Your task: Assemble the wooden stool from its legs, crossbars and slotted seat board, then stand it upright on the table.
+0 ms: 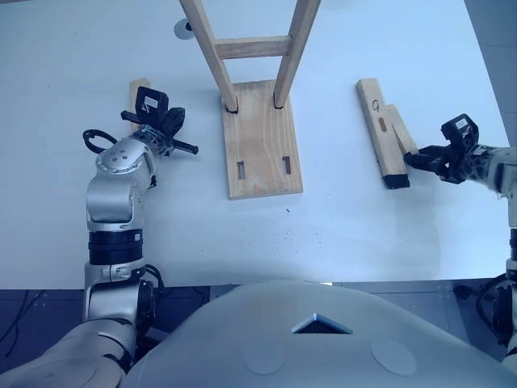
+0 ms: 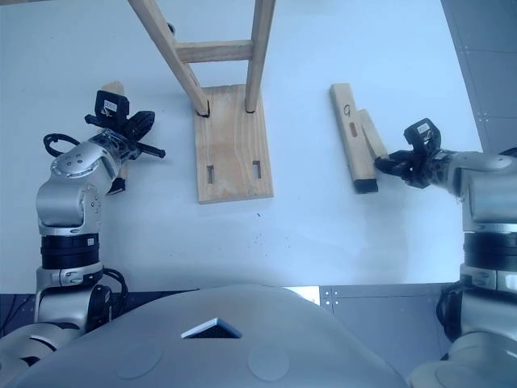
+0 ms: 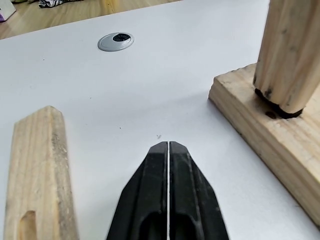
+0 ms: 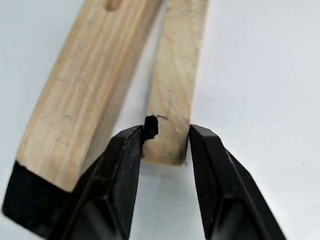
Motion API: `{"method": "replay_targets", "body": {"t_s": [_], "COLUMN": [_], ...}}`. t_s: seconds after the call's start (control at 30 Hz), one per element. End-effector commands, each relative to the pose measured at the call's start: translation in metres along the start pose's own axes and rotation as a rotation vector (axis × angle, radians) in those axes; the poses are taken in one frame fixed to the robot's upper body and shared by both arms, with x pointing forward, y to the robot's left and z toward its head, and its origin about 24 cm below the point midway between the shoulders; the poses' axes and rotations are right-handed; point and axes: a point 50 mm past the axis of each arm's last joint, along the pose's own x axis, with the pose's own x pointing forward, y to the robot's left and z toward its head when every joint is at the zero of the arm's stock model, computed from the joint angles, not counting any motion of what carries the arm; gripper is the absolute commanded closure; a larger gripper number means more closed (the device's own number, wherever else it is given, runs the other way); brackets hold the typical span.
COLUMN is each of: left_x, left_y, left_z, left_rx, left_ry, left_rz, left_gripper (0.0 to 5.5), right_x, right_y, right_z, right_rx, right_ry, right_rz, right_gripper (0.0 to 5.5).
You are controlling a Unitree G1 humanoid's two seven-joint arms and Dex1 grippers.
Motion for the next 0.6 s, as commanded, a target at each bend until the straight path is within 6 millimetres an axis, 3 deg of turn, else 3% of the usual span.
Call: {"method": "replay_targets", "body": {"t_s": [0.03, 0.13, 0.17, 0.23, 0.33, 0.37, 0.43, 0.5, 0.6], "left_x": [-0.003, -0.016, -0.027, -0.059, -0.105, -0.118, -0.119, -0.108, -0.095], "left_y": [0.004, 0.004, 0.002, 0.004, 0.000, -0.010, -0.031, -0.046, -0.062], "left_z": [0.011, 0.045, 0.069, 0.123, 0.175, 0.191, 0.210, 0.217, 0.223], "left_rx": [0.012, -0.066, -0.129, -0.233, -0.307, -0.294, -0.315, -0.353, -0.398], "left_ry": [-0.032, -0.214, -0.344, -0.652, -0.996, -1.054, -1.047, -0.995, -0.980], "left_rz": [0.012, -0.042, -0.110, -0.237, -0.450, -0.543, -0.669, -0.718, -0.738], "left_gripper": [5.50, 5.50, 5.50, 5.50, 5.36, 5.26, 4.95, 4.68, 4.23], "right_x": [0.012, 0.010, 0.007, -0.009, -0.040, -0.051, -0.067, -0.071, -0.067], "right_y": [-0.001, -0.010, -0.013, -0.015, 0.000, 0.017, 0.055, 0.088, 0.138], "right_z": [-0.028, -0.015, 0.003, 0.060, 0.129, 0.154, 0.190, 0.206, 0.213], "right_rx": [0.048, -0.021, -0.049, -0.141, -0.240, -0.295, -0.401, -0.514, -0.667], "right_ry": [0.102, 0.045, -0.046, -0.337, -0.728, -0.876, -1.111, -1.226, -1.338], "right_rz": [-0.046, -0.150, -0.196, -0.308, -0.380, -0.353, -0.279, -0.235, -0.130], "right_gripper": [4.19, 4.19, 4.19, 4.19, 4.19, 4.19, 4.19, 4.19, 4.19]}}
